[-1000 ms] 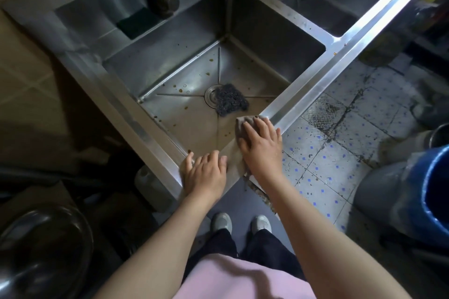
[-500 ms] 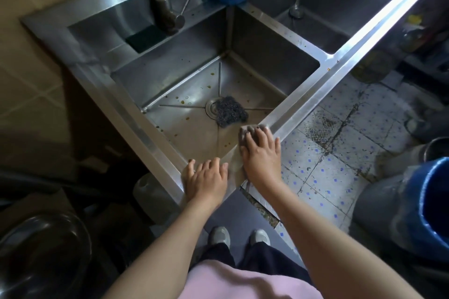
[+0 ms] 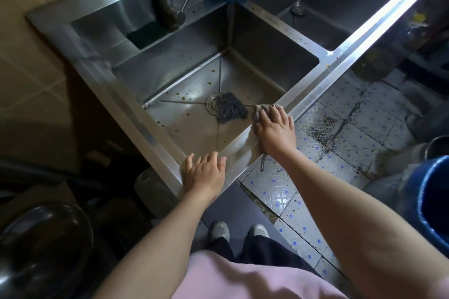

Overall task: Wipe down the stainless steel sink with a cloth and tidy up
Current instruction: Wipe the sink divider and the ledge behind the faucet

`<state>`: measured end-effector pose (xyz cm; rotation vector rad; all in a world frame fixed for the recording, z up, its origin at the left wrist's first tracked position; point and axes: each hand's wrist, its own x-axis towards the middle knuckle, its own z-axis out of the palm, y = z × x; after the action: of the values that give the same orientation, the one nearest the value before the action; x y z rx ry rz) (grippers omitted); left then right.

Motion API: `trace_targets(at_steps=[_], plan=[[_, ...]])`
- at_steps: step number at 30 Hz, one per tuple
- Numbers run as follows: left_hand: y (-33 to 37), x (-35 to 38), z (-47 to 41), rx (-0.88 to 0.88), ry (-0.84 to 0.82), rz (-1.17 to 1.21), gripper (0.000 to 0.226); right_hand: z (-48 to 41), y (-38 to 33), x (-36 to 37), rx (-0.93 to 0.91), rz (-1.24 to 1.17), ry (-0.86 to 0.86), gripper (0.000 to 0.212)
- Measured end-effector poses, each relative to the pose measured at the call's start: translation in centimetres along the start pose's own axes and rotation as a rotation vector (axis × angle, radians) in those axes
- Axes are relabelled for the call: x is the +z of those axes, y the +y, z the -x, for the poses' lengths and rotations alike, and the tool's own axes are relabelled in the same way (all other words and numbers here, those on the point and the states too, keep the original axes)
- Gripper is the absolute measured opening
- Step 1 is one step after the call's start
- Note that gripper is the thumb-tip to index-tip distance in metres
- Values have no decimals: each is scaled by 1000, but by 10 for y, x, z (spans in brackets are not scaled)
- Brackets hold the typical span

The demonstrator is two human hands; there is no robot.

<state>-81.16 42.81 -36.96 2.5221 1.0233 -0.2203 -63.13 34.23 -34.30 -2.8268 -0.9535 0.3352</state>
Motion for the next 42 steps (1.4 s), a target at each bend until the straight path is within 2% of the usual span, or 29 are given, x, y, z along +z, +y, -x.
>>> trace_targets(at_steps=[4,8,12,20,26,31,37,42], plan=[[0,2,-1,0,8,6,52,20,-18,7,31,-8,22,51],[0,1,-2,-2,22,3,43,56,-39,17,-114,-49,30,48],[1,0,-1,-11,24,-4,42,70,-39,24,-222,22,44,49],[3,-3,-4,-46,-26,-19,43,57,-26,25,-223,8,75,50],[32,-2,-21,-115,-48,93,45,31,0,15,-246,1,96,50],[85,0,-49,-163,6,120,46,-1,33,1,-308,-11,112,48],[154,5,-96,-245,36,189,42,-51,79,-16,-373,5,47,49],[162,17,-102,-298,105,88,44,-89,115,-29,-376,-12,37,49]])
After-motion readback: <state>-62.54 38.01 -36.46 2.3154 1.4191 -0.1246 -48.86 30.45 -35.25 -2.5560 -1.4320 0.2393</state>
